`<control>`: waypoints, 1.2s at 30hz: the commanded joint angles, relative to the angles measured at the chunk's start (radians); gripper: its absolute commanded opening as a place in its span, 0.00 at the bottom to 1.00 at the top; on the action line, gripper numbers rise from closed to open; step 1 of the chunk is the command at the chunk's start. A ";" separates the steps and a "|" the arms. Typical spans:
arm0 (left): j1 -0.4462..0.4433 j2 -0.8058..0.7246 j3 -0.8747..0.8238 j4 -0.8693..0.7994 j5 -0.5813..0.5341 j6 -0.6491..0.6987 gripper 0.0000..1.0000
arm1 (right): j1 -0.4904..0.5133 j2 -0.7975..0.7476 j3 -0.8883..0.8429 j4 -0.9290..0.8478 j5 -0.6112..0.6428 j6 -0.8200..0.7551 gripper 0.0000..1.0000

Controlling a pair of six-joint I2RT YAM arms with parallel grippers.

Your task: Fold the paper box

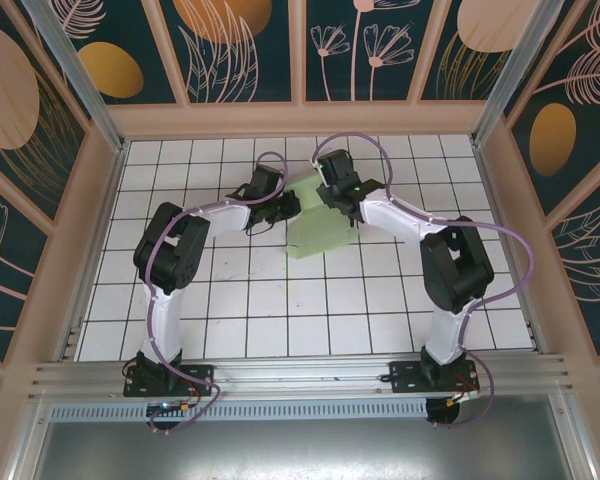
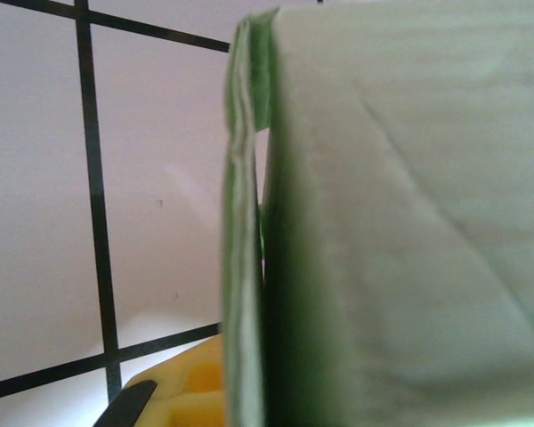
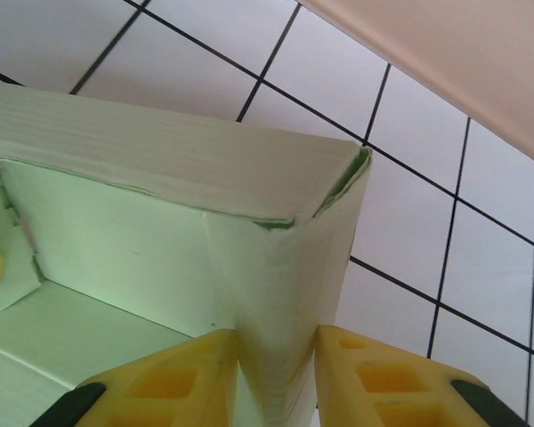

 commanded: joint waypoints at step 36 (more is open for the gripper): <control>-0.008 0.006 0.010 0.064 0.049 0.007 0.00 | 0.086 0.143 0.046 -0.013 0.392 -0.030 0.03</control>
